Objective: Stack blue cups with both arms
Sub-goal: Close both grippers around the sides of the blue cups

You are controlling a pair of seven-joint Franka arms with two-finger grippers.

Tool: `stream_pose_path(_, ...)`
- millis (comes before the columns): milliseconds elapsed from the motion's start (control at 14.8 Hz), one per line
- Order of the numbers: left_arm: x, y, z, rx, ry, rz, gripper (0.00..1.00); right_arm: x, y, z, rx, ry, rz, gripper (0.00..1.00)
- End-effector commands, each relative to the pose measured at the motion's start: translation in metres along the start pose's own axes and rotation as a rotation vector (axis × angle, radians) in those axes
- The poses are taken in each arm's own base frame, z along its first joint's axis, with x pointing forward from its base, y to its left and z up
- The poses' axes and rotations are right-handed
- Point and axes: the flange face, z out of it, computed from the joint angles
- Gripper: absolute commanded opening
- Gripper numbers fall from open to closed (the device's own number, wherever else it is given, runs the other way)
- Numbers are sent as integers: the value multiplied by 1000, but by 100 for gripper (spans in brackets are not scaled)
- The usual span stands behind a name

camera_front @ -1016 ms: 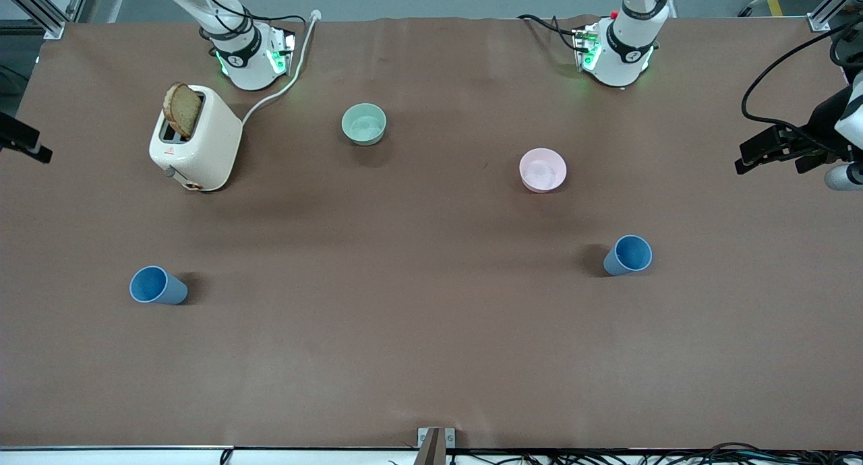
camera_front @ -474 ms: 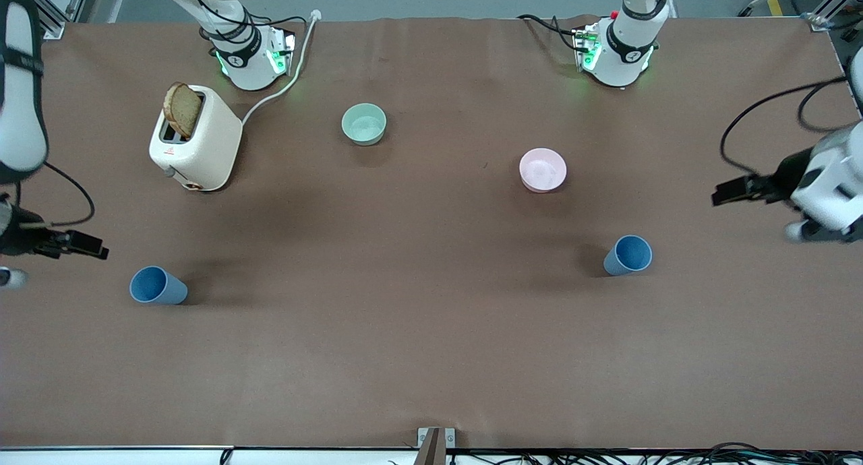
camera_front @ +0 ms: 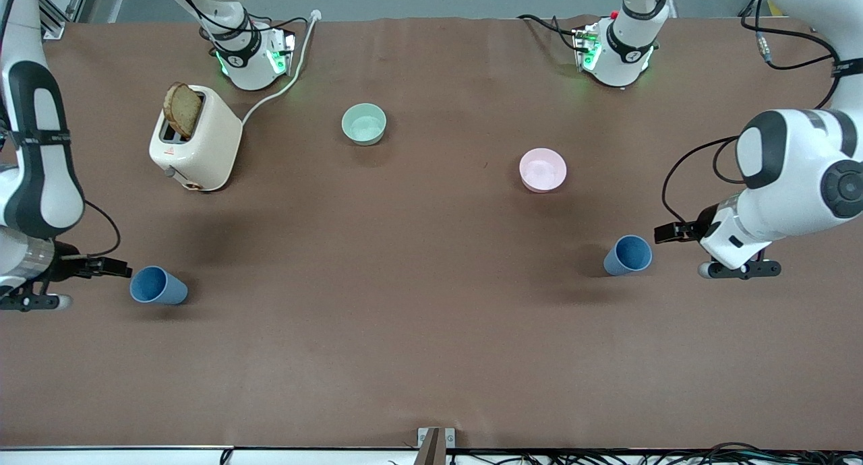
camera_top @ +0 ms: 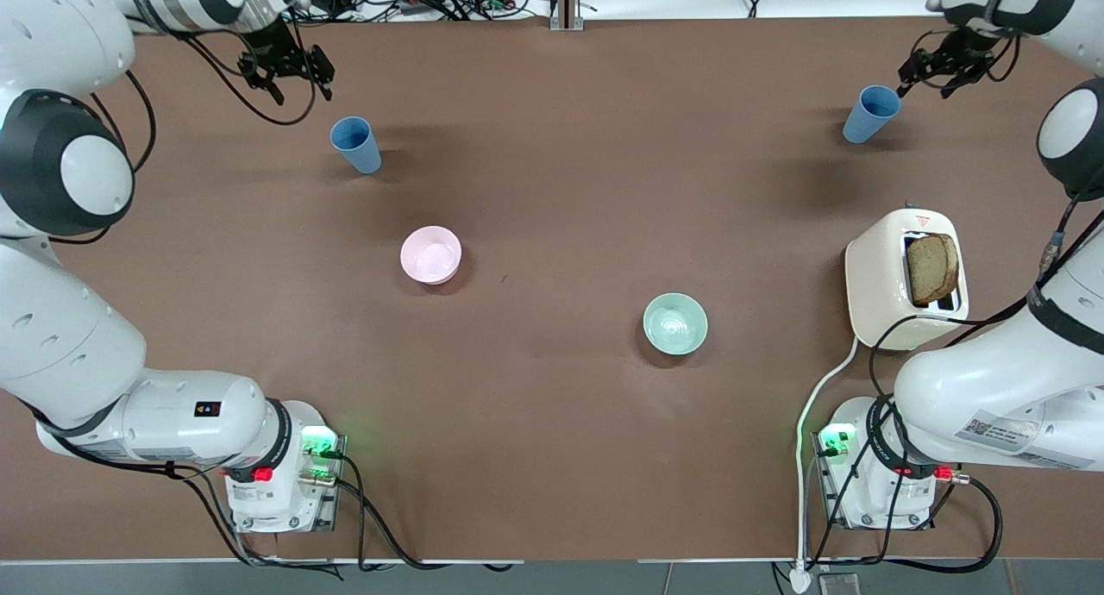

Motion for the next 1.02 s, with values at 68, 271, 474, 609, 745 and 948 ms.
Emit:
stream_pose_path(68,8,-5,37,3,4,6,100,5,-4,18,46,0,18,88)
stream_pose_path(271,13,3,71,6,-18,17,100,6,-6,25,52,-8,18,61)
stream_pose_path(474,15,1,92,16,-44,23,100,5,-4,35,85,-13,47,23)
stream_pose_path(609,16,2,99,62,-51,61,94,4,-2,41,113,-14,65,13)
stream_pose_path(745,17,3,104,66,-59,65,88,4,-2,42,114,-20,72,8)
stream_pose_path(948,16,3,108,66,-65,65,66,8,-11,26,111,-11,62,5)
